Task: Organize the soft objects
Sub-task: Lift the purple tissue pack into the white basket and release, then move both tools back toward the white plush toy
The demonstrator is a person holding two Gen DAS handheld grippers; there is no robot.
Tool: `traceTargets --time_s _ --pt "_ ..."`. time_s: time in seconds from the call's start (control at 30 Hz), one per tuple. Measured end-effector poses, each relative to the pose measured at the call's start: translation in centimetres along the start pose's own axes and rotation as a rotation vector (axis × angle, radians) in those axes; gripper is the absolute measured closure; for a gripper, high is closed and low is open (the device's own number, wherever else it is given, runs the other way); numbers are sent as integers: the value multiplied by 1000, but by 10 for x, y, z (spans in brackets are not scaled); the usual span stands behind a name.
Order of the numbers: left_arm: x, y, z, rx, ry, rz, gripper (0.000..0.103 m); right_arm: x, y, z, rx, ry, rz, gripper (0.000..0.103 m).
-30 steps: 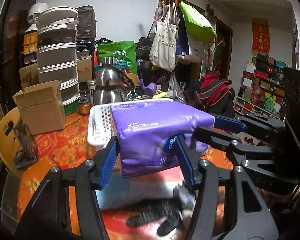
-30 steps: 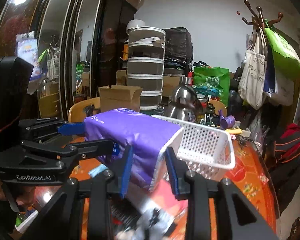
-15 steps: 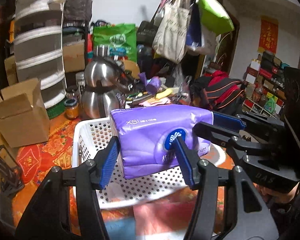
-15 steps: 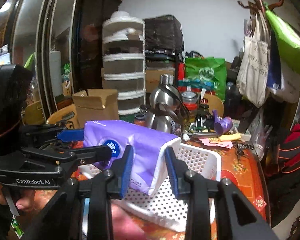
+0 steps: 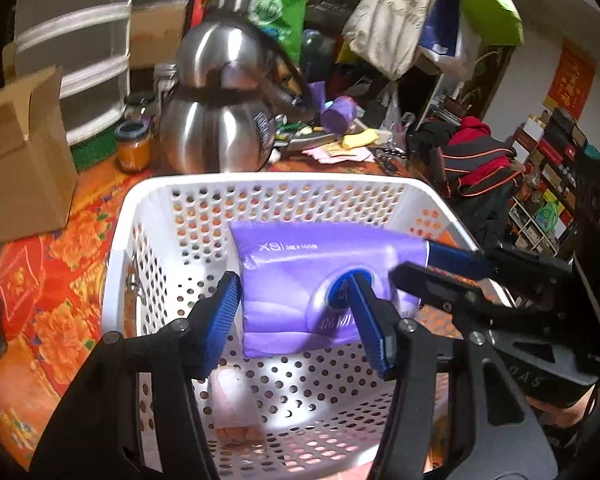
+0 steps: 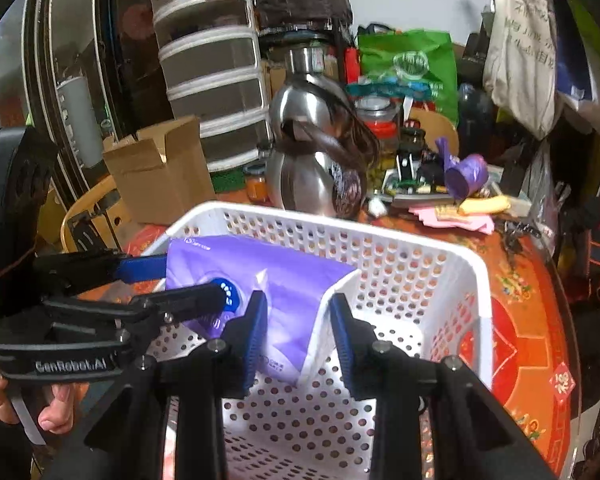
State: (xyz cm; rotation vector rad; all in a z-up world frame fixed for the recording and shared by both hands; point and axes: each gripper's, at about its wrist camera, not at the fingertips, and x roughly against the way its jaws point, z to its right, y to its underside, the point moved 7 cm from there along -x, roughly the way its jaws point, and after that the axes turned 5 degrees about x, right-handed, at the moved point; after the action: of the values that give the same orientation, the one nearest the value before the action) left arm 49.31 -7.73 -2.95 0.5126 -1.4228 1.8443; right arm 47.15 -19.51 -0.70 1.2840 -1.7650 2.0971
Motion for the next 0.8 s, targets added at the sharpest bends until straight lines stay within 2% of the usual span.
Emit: traceTargets --time_s 0.07,0.13,0.2,0.23,0.27,0.33,0.53,0.8 --pt "-1 3 -8 10 -2 1 49 -8 7 0 0 -2 -34 72" --pt "1 3 -13 15 0 10 47 -6 11 3 4 38 -30 70" --pt "3 3 -17 22 1 21 38 -3 12 8 -18 41 -22 56" --pt "5 3 -18 17 -1 34 31 0 12 9 -27 44 -13 42" --pt "8 3 -19 18 -5 42 26 3 12 11 -25 58 -3 35" --pt "13 3 -20 22 -17 55 20 6 10 12 -17 74 7 32" --pt "32 6 -16 11 -30 79 15 13 10 18 -49 75 18 29" --pt "68 32 -10 -12 -64 90 15 33 20 12 -53 71 35 26"
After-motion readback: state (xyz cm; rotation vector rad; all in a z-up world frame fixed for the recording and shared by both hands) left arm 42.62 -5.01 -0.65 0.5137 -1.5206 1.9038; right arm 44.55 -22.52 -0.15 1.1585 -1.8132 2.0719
